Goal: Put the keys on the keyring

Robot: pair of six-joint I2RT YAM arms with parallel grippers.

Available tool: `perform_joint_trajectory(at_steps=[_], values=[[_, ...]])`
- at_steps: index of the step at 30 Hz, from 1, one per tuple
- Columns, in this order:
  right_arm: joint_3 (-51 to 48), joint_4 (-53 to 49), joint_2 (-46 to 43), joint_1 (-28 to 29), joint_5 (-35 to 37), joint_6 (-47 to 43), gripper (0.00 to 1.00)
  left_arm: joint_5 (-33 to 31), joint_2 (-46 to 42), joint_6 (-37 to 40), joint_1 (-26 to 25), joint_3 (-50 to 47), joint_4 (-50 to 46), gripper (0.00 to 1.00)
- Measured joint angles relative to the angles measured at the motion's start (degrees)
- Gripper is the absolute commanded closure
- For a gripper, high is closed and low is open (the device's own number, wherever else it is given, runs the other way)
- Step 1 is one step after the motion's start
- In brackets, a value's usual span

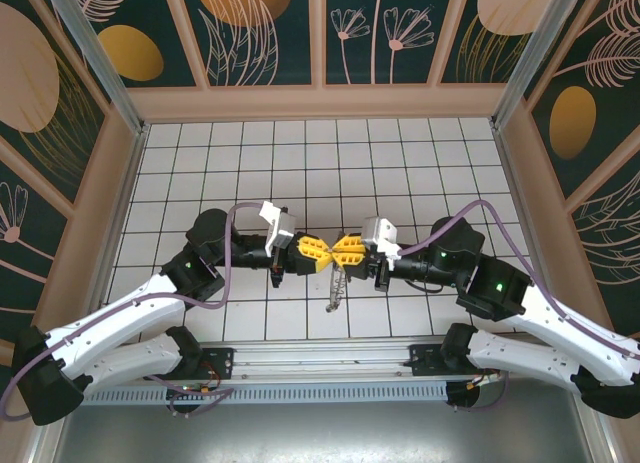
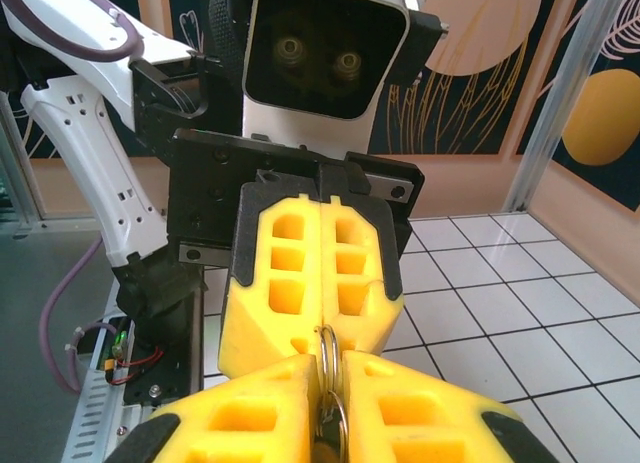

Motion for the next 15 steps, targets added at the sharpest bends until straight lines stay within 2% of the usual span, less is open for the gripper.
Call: perform_joint_trajectory(at_steps=[3,6,11,15], values=[[0.8,-1.7,1.2,0.0,0.0,-0.1,0.86,-0.2,0.0,1.4,0.2,0.4,-2.9,1.0],[2.1,-4.1,2.7,-0.1,0.5,-0.3,1.0,-0.7,0.0,3.4,0.7,1.2,-6.8,1.0],[2.8,-6.5,3.3,-0.1,2.1,-1.3,1.0,-2.0,0.2,5.4,0.8,2.0,-10.5,1.0],[3.7,-8.7,3.7,-0.1,4.2,-2.1,1.0,-4.2,1.8,9.0,0.7,6.3,-18.5,0.84]])
